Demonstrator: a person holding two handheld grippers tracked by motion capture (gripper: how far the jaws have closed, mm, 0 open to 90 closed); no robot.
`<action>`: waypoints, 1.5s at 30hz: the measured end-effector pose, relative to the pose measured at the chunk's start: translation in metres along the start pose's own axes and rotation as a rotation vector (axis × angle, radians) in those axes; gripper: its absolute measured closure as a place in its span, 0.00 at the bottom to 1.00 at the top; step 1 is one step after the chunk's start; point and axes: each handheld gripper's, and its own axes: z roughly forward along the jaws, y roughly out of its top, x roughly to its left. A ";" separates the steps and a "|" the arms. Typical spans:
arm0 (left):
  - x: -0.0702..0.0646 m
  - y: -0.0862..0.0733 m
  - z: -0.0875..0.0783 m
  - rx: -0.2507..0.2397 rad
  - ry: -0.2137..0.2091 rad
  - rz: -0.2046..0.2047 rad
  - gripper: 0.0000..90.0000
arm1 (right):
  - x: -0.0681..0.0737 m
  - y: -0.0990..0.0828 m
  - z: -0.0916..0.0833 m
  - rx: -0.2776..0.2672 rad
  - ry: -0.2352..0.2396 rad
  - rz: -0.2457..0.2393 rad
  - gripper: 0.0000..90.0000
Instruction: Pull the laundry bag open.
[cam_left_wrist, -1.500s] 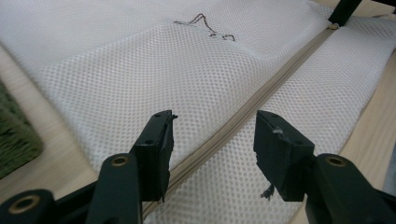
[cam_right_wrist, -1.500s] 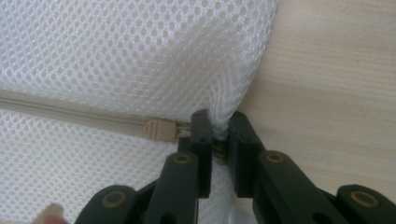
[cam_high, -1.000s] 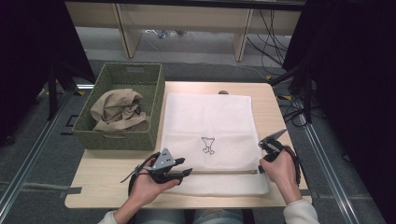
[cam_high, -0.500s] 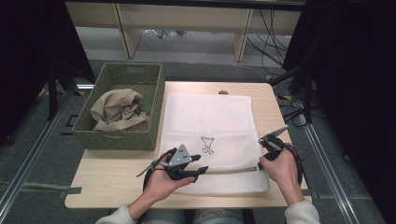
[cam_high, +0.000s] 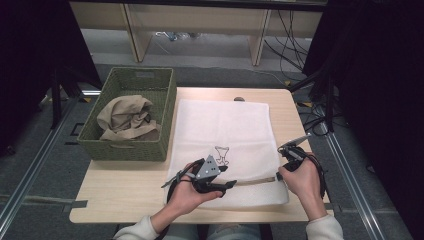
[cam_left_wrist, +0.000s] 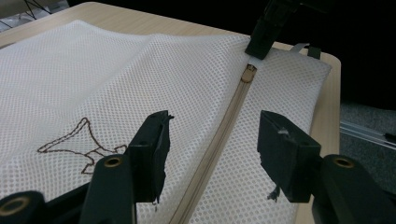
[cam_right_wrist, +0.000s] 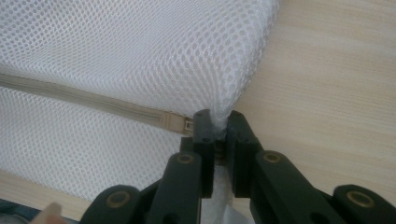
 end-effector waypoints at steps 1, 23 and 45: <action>0.000 0.000 0.002 0.000 0.001 0.008 0.48 | 0.000 0.000 0.000 -0.007 -0.001 -0.002 0.94; -0.014 0.015 0.048 0.033 -0.066 0.055 0.45 | 0.004 -0.001 -0.009 -0.036 0.013 0.003 0.94; -0.029 0.029 0.097 0.072 -0.096 0.076 0.51 | 0.008 -0.001 -0.013 -0.052 0.013 -0.011 0.94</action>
